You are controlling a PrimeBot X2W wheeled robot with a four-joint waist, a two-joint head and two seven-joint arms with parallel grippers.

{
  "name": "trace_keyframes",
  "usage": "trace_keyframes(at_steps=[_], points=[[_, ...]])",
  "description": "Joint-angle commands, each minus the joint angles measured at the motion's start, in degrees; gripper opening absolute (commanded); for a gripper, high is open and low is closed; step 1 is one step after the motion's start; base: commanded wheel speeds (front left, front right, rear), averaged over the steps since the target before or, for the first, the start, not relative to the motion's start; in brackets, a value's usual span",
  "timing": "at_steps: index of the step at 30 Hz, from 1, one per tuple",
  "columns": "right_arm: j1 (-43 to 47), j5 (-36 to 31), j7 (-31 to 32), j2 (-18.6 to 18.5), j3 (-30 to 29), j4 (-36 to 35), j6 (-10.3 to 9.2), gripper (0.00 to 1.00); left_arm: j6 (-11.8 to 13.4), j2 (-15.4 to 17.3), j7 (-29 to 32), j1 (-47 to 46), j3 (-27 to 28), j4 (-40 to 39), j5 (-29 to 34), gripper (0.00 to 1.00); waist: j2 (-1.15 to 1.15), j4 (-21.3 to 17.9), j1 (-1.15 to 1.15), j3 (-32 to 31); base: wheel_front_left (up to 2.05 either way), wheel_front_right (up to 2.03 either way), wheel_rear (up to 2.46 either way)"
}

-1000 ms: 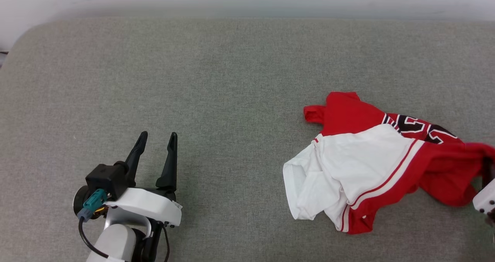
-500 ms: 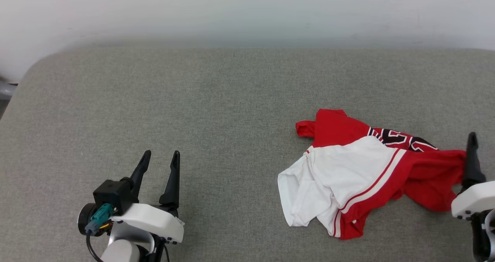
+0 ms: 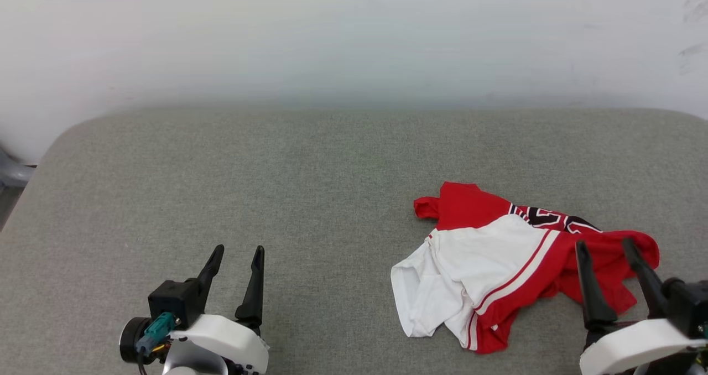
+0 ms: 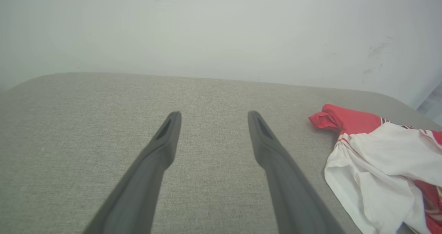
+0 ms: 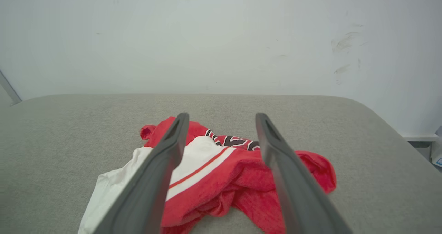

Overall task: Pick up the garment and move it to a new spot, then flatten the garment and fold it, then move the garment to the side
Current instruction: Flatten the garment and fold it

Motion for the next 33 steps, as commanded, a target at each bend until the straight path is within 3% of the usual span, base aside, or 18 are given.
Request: trace_keyframes(at_steps=[1,8,11,16,20,27,33], points=[[1.4,0.4,0.3,0.1,0.5,-1.0,-0.04,1.00,0.4,0.2,0.2,0.7,-0.1,-0.1,0.1,1.00,0.00,-0.1,0.01,-0.8,0.00,0.00,0.00],[5.8,0.9,2.8,0.1,2.6,-6.0,-0.04,1.00,0.9,0.8,2.9,-0.5,-2.2,-1.7,1.8,1.00,0.00,-0.9,0.01,-1.3,0.00,0.00,0.00],[6.2,1.0,3.7,0.1,2.9,-7.3,-0.04,1.00,-0.6,1.1,6.7,-2.3,-5.2,-2.3,3.3,1.00,0.00,-1.3,0.01,-1.1,0.00,0.00,0.00],[5.7,1.6,4.4,0.1,3.1,-8.0,-0.04,1.00,-4.5,0.4,16.0,-6.4,-12.5,-3.5,4.0,1.00,0.00,-2.1,0.01,0.1,0.00,0.00,0.00],[5.1,2.1,4.4,0.1,3.2,-8.0,-0.04,1.00,-6.1,0.3,24.0,-9.6,-18.8,-3.4,2.3,1.00,0.00,-3.3,0.01,1.7,0.00,0.00,0.00],[3.3,2.4,4.0,0.1,3.6,-8.2,-0.04,1.00,-6.6,3.1,36.6,-16.2,-31.4,-2.3,-3.6,1.00,0.00,-5.9,0.01,5.8,0.00,0.00,0.00],[1.6,3.8,2.7,0.1,4.5,-6.8,-0.05,1.00,-6.6,6.5,40.8,-21.9,-38.7,-0.6,-7.5,1.00,0.00,-8.2,0.01,9.3,0.00,0.00,0.00]])
